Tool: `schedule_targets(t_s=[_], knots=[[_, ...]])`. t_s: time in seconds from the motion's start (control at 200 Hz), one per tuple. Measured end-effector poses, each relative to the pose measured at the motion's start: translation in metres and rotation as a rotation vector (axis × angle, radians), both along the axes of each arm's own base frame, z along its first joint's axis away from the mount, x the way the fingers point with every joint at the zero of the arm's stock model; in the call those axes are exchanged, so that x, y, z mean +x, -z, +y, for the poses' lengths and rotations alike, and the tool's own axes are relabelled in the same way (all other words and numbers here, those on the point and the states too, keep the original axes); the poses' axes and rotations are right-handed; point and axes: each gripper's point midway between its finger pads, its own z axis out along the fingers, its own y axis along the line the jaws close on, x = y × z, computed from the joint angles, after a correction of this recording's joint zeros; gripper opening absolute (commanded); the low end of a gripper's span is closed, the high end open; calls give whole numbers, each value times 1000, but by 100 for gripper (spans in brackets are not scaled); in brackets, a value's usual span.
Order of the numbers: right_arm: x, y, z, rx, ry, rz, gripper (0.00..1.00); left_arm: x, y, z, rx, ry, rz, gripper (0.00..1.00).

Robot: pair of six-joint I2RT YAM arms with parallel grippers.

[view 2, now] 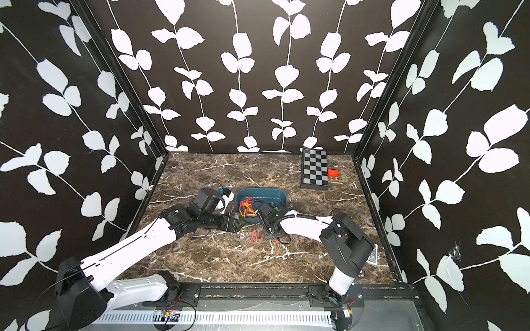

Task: Take the clothespins out of the storage box
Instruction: Place the clothespin at the center of the board.

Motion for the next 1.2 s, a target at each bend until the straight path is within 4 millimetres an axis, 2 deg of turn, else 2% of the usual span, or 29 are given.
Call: schedule_targets(t_s=[0.125,0.235,0.315,0.485,0.605,0.715,0.805,0.91,1.195], knots=[[0,-2,0,1,-5,-2,26,0,1,0,2,-3,1,99],[1,-12,1,20,-5,-20,32,2,3,1,11,-8,5,99],[2,-28,3,53,-8,-50,45,4,6,1,23,-14,7,99],[7,-75,7,155,-16,-152,68,12,10,-1,51,-26,3,99],[9,-98,6,202,-16,-205,87,23,7,-5,72,-27,-19,89],[11,-115,4,234,-15,-251,98,36,3,-11,97,-18,-49,81],[13,-129,2,264,-10,-290,99,48,3,-17,126,-9,-70,73],[14,-140,-2,298,0,-328,99,61,9,-23,167,7,-85,71],[9,-154,-16,369,17,-401,99,102,40,-39,298,63,-106,60]])
